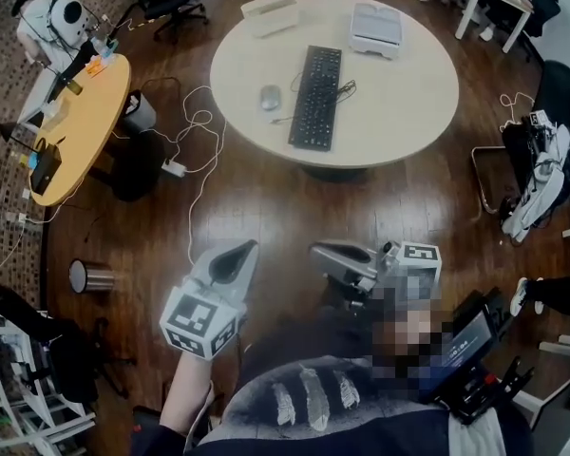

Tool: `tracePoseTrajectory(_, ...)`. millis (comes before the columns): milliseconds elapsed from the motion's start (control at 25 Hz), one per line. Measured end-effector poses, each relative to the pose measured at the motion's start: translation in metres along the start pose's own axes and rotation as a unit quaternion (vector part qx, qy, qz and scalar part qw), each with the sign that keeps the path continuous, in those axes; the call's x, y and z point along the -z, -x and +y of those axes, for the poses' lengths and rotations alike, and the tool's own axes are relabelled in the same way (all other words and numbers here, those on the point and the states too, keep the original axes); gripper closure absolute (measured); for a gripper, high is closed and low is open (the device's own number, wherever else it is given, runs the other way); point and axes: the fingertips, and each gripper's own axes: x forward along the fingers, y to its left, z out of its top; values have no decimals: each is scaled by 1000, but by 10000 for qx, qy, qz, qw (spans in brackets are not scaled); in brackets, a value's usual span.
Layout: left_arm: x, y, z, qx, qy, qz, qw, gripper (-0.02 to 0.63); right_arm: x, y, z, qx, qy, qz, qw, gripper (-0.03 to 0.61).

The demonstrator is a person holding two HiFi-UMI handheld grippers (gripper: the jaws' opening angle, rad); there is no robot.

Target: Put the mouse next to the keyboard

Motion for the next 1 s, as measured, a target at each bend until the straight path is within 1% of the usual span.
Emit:
tracePoseTrajectory(160, -14, -16, -4, -143, -57, 24, 9999, 615, -12, 19, -12, -87, -158, -6, 9998, 580)
tracePoseTrajectory(320, -19, -27, -1, -148, -95, 122, 9998, 615, -21, 27, -16, -100, -118, -28, 9999, 580)
tracePoseTrajectory(440, -24, -36, 2, -128, -140, 126, 9997, 615, -26, 31, -24, -56, -185, -87, 9998, 580)
tracePoseTrajectory(560, -28, -52, 5, -27, -165, 79, 9998, 615, -32, 38, -32, 68, -220, -99, 9997, 580)
tracePoseTrajectory(800, -31, -76, 34, 185, 32, -55, 9998, 615, -51, 31, -49, 378, -106, -142, 9991, 580)
tracePoseTrajectory(1000, -45, -94, 69, 380, 36, -250, 9990, 615, -87, 8, -75, 830, 136, -602, 9946, 580)
